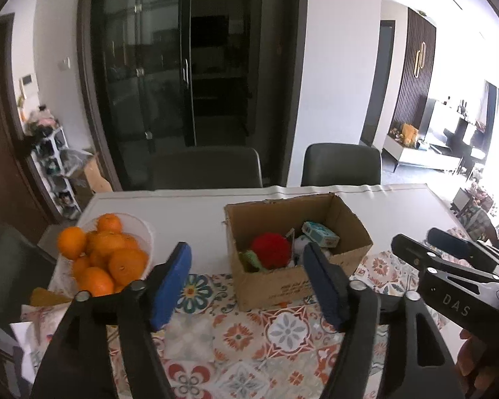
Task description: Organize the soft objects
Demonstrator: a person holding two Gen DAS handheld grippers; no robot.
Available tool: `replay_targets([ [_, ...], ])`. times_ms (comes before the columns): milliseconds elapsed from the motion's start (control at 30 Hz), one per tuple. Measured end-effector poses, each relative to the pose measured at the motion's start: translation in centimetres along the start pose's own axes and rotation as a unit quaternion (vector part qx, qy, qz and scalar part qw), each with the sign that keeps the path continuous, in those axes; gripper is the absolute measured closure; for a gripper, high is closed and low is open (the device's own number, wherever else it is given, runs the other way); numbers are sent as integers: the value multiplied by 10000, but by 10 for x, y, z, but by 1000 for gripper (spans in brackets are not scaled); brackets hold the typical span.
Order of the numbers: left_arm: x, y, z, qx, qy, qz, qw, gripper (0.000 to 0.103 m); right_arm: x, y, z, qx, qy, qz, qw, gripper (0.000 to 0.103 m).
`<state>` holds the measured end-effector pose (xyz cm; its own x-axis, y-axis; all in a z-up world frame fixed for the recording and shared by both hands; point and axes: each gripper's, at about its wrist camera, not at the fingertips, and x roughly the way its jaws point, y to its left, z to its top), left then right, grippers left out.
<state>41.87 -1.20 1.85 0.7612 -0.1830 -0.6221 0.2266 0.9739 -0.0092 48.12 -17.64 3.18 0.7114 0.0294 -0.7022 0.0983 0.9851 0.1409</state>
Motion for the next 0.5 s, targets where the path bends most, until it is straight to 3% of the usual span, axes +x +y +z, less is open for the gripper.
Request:
replay_targets([
  [267, -55, -1, -28, 254, -380, 101, 9989, 7, -60, 15, -39, -75, -492, -241, 9985, 22],
  [500, -107, -4, -52, 323, -748, 309, 9962, 0, -112, 20, -70, -72, -968, -568, 9937, 16],
])
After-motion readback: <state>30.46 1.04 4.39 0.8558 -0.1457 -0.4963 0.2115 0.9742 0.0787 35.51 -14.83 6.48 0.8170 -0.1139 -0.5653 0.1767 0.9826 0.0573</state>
